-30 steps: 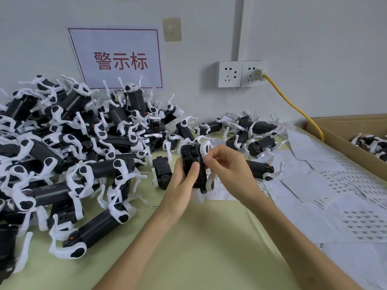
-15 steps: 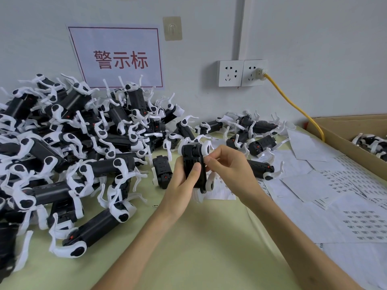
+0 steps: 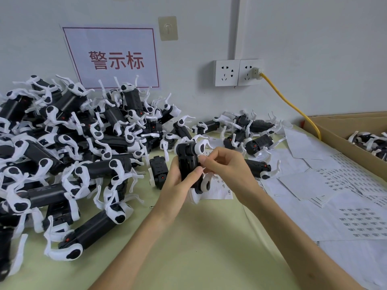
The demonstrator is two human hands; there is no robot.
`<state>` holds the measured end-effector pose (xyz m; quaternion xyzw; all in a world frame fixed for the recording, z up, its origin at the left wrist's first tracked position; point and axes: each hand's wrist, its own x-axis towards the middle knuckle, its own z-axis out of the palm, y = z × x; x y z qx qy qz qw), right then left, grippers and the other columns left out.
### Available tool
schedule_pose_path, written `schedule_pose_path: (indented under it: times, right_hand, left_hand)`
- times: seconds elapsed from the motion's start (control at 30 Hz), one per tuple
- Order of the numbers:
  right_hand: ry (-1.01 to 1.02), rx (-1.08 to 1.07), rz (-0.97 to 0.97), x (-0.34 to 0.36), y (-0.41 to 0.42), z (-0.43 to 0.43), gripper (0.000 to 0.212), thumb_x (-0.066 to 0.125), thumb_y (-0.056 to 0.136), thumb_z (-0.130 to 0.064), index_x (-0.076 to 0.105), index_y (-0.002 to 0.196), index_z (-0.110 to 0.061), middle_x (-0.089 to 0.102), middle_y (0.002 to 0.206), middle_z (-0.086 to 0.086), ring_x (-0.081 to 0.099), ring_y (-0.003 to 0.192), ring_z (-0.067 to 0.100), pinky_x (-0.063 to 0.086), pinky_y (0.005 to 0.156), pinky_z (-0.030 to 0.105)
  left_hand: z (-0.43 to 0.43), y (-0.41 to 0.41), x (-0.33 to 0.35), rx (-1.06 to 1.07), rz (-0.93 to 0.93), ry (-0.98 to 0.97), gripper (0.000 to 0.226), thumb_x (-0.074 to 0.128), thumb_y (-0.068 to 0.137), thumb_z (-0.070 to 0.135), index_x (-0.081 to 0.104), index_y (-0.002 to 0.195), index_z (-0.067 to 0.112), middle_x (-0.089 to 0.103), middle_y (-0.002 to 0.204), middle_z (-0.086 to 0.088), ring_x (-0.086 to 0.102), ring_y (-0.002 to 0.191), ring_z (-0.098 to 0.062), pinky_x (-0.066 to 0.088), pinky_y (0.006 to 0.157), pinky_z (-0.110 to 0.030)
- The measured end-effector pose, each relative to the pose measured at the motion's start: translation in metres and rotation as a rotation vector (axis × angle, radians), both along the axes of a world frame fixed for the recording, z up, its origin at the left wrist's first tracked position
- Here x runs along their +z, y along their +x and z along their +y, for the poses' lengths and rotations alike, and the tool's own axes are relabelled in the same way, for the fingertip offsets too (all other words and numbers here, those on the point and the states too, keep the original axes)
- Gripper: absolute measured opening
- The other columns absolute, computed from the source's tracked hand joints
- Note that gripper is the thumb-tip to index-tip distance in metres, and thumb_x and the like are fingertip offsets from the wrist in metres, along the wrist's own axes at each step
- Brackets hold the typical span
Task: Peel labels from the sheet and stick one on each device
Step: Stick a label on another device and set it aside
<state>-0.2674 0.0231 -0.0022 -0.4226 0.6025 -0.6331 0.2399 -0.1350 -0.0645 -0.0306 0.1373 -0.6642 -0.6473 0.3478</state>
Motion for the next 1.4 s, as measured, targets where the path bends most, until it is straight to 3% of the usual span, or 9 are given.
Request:
schedule_pose_path:
  times: [0.13, 0.4, 0.53, 0.63, 0.9, 1.0, 1.17, 1.33, 1.4]
  right_hand:
    - [-0.011, 0.051, -0.017, 0.000, 0.003, -0.001, 0.019, 0.067, 0.099, -0.021, 0.066, 0.087, -0.006, 0.069, 0.078, 0.002, 0.063, 0.069, 0.013, 0.047, 0.068, 0.017]
    - [-0.029, 0.016, -0.035, -0.003, 0.012, -0.003, 0.005, 0.069, 0.097, -0.021, 0.074, 0.098, -0.022, 0.073, 0.094, 0.004, 0.066, 0.082, 0.010, 0.052, 0.083, 0.025]
    - [0.046, 0.079, -0.177, -0.006, 0.017, -0.004, 0.026, 0.070, 0.087, -0.040, 0.077, 0.111, -0.032, 0.077, 0.107, -0.002, 0.071, 0.100, 0.017, 0.054, 0.100, 0.045]
    - [0.033, 0.110, -0.242, -0.004, 0.017, -0.004, 0.025, 0.069, 0.090, -0.035, 0.077, 0.112, -0.026, 0.076, 0.107, 0.006, 0.069, 0.095, 0.017, 0.054, 0.095, 0.038]
    - [0.025, 0.045, -0.198, -0.002, 0.015, -0.002, 0.035, 0.074, 0.080, -0.043, 0.077, 0.107, -0.021, 0.077, 0.106, 0.002, 0.071, 0.102, 0.021, 0.052, 0.104, 0.041]
    - [-0.003, 0.075, -0.187, -0.002, 0.015, 0.000, 0.026, 0.071, 0.089, -0.036, 0.077, 0.106, -0.017, 0.076, 0.108, 0.007, 0.070, 0.103, 0.025, 0.049, 0.106, 0.046]
    - [-0.045, 0.137, -0.190, -0.003, 0.013, 0.001, 0.034, 0.069, 0.087, -0.034, 0.072, 0.098, -0.003, 0.068, 0.095, 0.008, 0.062, 0.088, 0.022, 0.050, 0.084, 0.029]
    - [-0.018, 0.180, -0.208, -0.002, 0.010, 0.002, 0.016, 0.072, 0.085, -0.033, 0.077, 0.086, -0.017, 0.069, 0.089, 0.000, 0.062, 0.084, 0.014, 0.046, 0.082, 0.024]
    - [-0.002, 0.170, -0.233, -0.002, 0.009, 0.000, 0.014, 0.075, 0.081, -0.033, 0.082, 0.087, -0.022, 0.073, 0.090, -0.002, 0.064, 0.085, 0.011, 0.043, 0.087, 0.027]
  left_hand:
    - [0.001, 0.002, 0.005, -0.073, 0.008, 0.201, 0.041, 0.062, 0.089, 0.033, 0.065, 0.130, 0.025, 0.073, 0.124, 0.001, 0.068, 0.116, -0.013, 0.054, 0.088, -0.020]
    - [-0.001, 0.005, 0.010, -0.155, 0.035, 0.364, 0.045, 0.059, 0.097, 0.035, 0.063, 0.138, 0.017, 0.067, 0.136, -0.010, 0.063, 0.126, -0.022, 0.046, 0.105, -0.038]
    - [0.000, 0.006, 0.014, -0.203, 0.102, 0.442, 0.044, 0.069, 0.086, 0.040, 0.073, 0.124, 0.020, 0.073, 0.122, -0.005, 0.070, 0.111, -0.017, 0.057, 0.085, -0.025]
    - [0.000, 0.007, 0.015, -0.229, 0.118, 0.463, 0.040, 0.068, 0.087, 0.040, 0.076, 0.121, 0.021, 0.073, 0.120, -0.004, 0.070, 0.109, -0.016, 0.057, 0.082, -0.025]
    - [0.004, 0.008, 0.016, -0.212, 0.054, 0.324, 0.031, 0.058, 0.097, 0.036, 0.073, 0.123, 0.032, 0.073, 0.120, 0.004, 0.068, 0.114, -0.012, 0.055, 0.088, -0.022]
    - [0.007, 0.010, 0.020, -0.188, 0.026, 0.259, 0.030, 0.060, 0.094, 0.035, 0.073, 0.120, 0.036, 0.074, 0.116, 0.006, 0.069, 0.113, -0.011, 0.054, 0.086, -0.020]
    - [0.008, 0.010, 0.021, -0.149, 0.000, 0.206, 0.028, 0.061, 0.091, 0.033, 0.072, 0.116, 0.031, 0.075, 0.101, 0.010, 0.071, 0.098, -0.007, 0.053, 0.077, -0.016]
    - [0.007, 0.010, 0.020, -0.129, -0.004, 0.189, 0.025, 0.063, 0.091, 0.034, 0.074, 0.112, 0.038, 0.075, 0.115, 0.007, 0.069, 0.113, -0.010, 0.054, 0.086, -0.020]
    - [0.007, 0.009, 0.020, -0.116, 0.000, 0.179, 0.022, 0.065, 0.090, 0.033, 0.075, 0.109, 0.037, 0.076, 0.107, 0.009, 0.071, 0.104, -0.008, 0.054, 0.083, -0.018]
